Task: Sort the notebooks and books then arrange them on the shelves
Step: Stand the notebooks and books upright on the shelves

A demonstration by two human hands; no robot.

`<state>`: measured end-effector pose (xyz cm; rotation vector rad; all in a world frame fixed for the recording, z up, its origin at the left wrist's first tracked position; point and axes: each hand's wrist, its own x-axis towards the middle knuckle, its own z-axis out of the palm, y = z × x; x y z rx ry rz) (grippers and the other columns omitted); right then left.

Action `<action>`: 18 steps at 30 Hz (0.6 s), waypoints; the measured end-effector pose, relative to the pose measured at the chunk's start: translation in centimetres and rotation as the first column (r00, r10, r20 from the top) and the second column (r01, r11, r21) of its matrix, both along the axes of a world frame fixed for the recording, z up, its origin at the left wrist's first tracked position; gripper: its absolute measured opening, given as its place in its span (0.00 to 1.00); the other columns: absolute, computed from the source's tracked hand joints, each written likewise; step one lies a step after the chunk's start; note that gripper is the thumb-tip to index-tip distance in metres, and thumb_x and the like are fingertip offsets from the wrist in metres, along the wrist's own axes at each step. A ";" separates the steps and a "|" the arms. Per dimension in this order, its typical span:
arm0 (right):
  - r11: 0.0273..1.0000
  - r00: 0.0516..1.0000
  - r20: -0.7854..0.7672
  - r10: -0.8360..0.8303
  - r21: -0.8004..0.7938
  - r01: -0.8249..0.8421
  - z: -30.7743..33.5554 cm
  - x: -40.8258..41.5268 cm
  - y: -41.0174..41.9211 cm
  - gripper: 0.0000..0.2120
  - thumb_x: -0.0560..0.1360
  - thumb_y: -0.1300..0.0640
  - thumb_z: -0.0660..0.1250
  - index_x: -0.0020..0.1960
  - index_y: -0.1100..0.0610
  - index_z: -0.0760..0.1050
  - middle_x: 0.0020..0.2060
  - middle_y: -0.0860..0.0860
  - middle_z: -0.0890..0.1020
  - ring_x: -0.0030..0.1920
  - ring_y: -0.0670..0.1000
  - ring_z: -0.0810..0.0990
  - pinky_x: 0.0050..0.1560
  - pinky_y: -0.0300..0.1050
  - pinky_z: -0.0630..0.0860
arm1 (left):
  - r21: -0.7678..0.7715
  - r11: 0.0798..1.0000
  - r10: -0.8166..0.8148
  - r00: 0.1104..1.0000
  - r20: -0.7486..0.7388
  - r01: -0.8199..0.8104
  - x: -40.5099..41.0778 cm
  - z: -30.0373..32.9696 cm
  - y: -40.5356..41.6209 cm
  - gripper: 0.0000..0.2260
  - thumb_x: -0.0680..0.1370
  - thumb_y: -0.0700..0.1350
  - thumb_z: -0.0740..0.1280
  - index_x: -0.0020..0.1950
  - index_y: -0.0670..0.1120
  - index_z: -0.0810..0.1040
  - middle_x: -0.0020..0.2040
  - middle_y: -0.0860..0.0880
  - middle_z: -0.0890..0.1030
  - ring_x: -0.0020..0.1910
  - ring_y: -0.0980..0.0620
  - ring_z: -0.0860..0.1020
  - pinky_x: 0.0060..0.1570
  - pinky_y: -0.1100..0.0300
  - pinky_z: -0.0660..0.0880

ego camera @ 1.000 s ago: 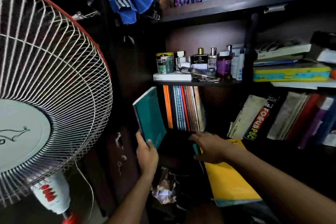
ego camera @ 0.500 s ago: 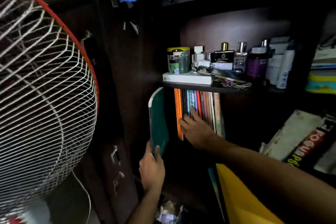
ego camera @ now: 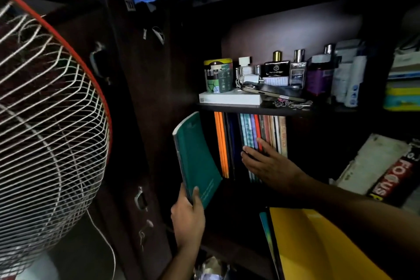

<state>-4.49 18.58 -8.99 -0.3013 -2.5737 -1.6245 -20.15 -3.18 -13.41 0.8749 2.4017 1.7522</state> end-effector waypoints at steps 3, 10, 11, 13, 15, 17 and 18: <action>1.000 1.000 0.010 0.024 -0.002 -0.024 0.6 -0.6 -0.4 0.28 0.80 0.53 0.52 0.79 0.60 0.61 0.78 0.59 0.62 0.79 0.62 0.55 0.76 0.71 0.49 | 0.044 0.999 -0.001 0.999 0.034 -0.001 0.5 -0.1 -0.5 0.18 0.83 0.51 0.62 0.70 0.44 0.74 0.61 0.46 0.79 0.64 0.44 0.74 0.62 0.57 0.70; 0.985 0.985 -0.158 -0.071 -0.164 0.045 -0.9 -1.8 -2.1 0.28 0.81 0.52 0.52 0.78 0.62 0.61 0.74 0.60 0.65 0.79 0.63 0.57 0.75 0.74 0.45 | -0.050 0.990 -0.134 0.986 -0.094 0.130 0.5 -0.2 -0.5 0.18 0.83 0.50 0.63 0.71 0.45 0.75 0.54 0.53 0.79 0.51 0.57 0.74 0.53 0.70 0.67; 0.976 0.972 -0.210 -0.104 -0.210 0.059 -1.2 -2.1 -2.6 0.29 0.79 0.52 0.51 0.77 0.62 0.63 0.74 0.60 0.66 0.79 0.63 0.56 0.74 0.74 0.42 | -0.058 0.988 -0.150 0.984 -0.096 0.145 0.4 -0.2 -0.5 0.18 0.83 0.50 0.63 0.71 0.45 0.75 0.53 0.55 0.77 0.51 0.57 0.74 0.53 0.70 0.67; 0.949 0.936 -0.310 -0.165 -0.308 0.065 -2.2 -2.6 -3.2 0.29 0.77 0.52 0.55 0.76 0.62 0.67 0.74 0.59 0.67 0.79 0.61 0.56 0.74 0.75 0.42 | -0.083 0.982 -0.174 0.981 -0.083 0.167 0.3 -0.2 -0.3 0.18 0.83 0.52 0.63 0.71 0.46 0.75 0.53 0.57 0.75 0.55 0.54 0.76 0.54 0.69 0.67; 0.911 0.893 -0.394 -0.218 -0.409 0.042 -3.2 -3.0 -3.5 0.33 0.72 0.50 0.66 0.74 0.63 0.69 0.73 0.59 0.69 0.79 0.61 0.57 0.74 0.74 0.44 | -0.113 0.977 -0.190 0.978 -0.083 0.180 0.1 -0.2 -0.1 0.18 0.82 0.53 0.63 0.70 0.48 0.75 0.54 0.57 0.76 0.56 0.54 0.77 0.55 0.67 0.69; 0.885 0.852 -0.464 -0.244 -0.466 -0.001 -4.0 -3.3 -3.7 0.38 0.67 0.48 0.72 0.73 0.63 0.71 0.73 0.58 0.71 0.79 0.60 0.59 0.76 0.71 0.41 | -0.134 0.973 -0.204 0.974 -0.097 0.190 -0.2 -0.5 0.1 0.20 0.81 0.56 0.63 0.70 0.49 0.76 0.58 0.56 0.80 0.59 0.53 0.78 0.59 0.64 0.72; 0.879 0.836 -0.491 -0.246 -0.476 -0.021 -4.2 -3.3 -3.8 0.38 0.66 0.48 0.73 0.73 0.62 0.71 0.73 0.58 0.72 0.79 0.60 0.59 0.76 0.71 0.40 | -0.159 0.967 -0.216 0.972 -0.098 0.198 -0.3 -0.7 0.1 0.21 0.81 0.58 0.63 0.70 0.50 0.76 0.60 0.54 0.81 0.61 0.52 0.78 0.61 0.61 0.73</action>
